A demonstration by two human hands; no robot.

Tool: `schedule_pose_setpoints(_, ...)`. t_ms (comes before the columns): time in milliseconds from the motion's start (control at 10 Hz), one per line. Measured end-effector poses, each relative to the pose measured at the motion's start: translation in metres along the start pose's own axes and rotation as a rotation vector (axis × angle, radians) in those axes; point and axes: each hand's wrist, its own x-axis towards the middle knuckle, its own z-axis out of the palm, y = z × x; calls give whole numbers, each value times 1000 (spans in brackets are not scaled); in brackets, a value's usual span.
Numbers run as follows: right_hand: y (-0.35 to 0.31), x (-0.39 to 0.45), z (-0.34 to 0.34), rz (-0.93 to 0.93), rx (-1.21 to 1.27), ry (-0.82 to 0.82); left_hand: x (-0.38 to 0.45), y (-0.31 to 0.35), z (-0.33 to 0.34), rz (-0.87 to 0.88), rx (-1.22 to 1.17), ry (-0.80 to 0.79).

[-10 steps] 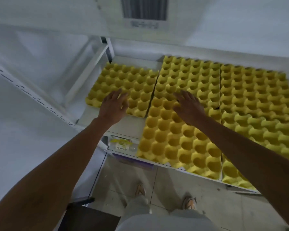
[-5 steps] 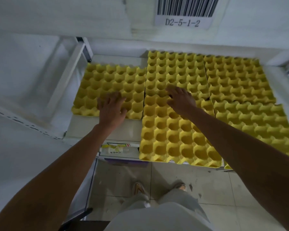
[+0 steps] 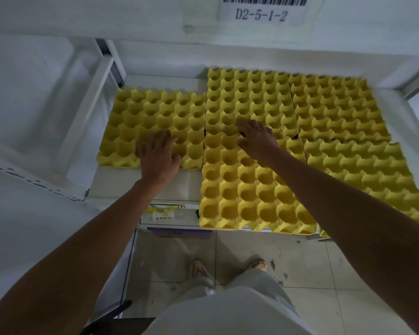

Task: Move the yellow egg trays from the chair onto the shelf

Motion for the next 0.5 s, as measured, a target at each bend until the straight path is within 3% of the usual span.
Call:
schedule_pose_setpoints(300,8,-23,-20,33,106,6,2,2,-17,7,-19,-65)
schedule_pose_setpoints(500,43,-60,-46,88,74,24,-23,40,-37,7,0,-40)
